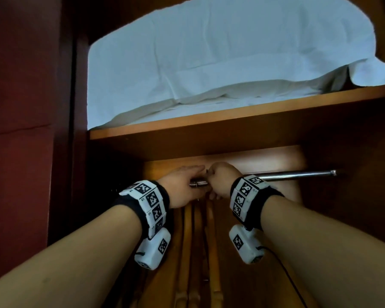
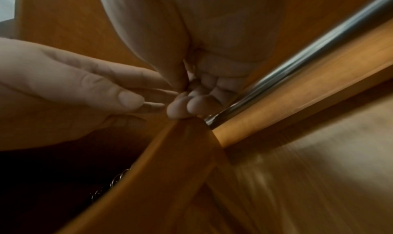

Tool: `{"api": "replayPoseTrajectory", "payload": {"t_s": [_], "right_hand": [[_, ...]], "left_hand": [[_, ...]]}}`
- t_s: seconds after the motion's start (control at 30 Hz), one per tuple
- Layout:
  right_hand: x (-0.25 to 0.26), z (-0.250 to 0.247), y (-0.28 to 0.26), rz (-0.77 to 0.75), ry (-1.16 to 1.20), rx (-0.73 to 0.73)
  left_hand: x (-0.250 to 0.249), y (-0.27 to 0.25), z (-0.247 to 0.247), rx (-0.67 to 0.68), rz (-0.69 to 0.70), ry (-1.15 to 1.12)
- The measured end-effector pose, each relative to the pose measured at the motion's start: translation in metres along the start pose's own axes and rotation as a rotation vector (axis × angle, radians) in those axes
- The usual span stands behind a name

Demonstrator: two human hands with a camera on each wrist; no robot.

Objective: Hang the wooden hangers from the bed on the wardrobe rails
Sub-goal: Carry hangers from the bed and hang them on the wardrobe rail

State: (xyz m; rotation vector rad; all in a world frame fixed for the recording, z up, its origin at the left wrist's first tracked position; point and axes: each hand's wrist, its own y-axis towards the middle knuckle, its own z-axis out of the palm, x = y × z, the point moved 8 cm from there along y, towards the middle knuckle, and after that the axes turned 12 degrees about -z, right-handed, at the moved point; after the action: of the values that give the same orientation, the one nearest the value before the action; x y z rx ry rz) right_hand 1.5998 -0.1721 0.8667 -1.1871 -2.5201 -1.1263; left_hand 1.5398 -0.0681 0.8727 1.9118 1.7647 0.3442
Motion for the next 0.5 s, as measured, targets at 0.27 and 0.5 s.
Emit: {"api": "replayPoseTrajectory", "payload": {"t_s": [0.27, 0.5], "right_hand": [[-0.013, 0.003, 0.021, 0.105, 0.081, -0.119], [-0.01, 0.007, 0.024, 0.106, 0.044, -0.121]], "left_hand": [[-0.001, 0.02, 0.011, -0.012, -0.018, 0.069], [0.013, 0.031, 0.024, 0.015, -0.062, 0.078]]}}
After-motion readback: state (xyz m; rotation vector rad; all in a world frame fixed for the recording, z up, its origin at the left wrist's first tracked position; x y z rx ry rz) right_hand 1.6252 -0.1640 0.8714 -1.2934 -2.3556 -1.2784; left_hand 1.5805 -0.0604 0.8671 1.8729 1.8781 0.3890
